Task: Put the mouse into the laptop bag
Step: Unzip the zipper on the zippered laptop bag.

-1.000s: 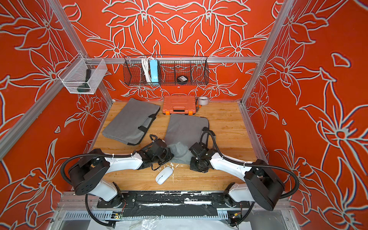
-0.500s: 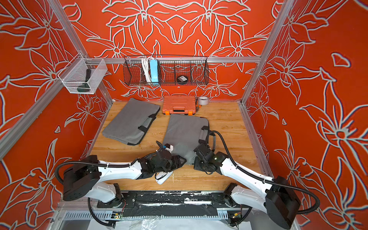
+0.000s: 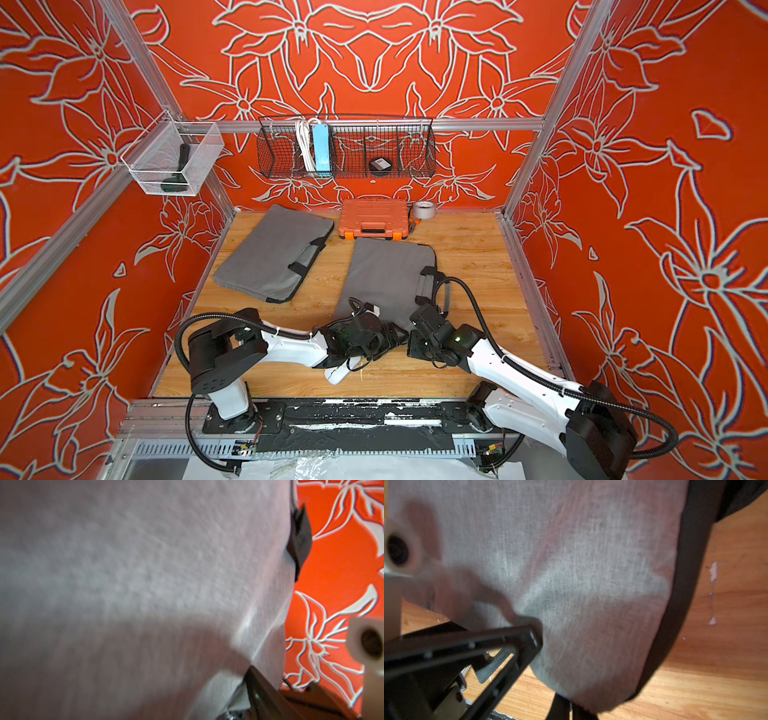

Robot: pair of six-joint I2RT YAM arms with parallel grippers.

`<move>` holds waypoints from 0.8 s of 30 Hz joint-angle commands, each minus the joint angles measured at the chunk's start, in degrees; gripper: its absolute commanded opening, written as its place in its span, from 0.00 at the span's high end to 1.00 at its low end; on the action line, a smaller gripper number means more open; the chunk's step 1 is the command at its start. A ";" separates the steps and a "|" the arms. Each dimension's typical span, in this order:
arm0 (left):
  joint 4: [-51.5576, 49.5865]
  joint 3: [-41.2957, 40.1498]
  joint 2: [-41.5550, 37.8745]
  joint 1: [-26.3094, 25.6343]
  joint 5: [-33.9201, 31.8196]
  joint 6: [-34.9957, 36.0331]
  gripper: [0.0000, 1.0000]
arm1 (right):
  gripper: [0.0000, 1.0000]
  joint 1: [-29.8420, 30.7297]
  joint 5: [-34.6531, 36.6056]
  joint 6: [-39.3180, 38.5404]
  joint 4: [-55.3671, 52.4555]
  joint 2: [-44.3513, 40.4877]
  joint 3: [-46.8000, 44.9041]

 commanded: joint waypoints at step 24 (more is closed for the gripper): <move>-4.35 3.14 -4.30 4.34 -0.44 2.92 1.00 | 1.00 5.18 -3.89 -7.76 8.13 11.28 1.83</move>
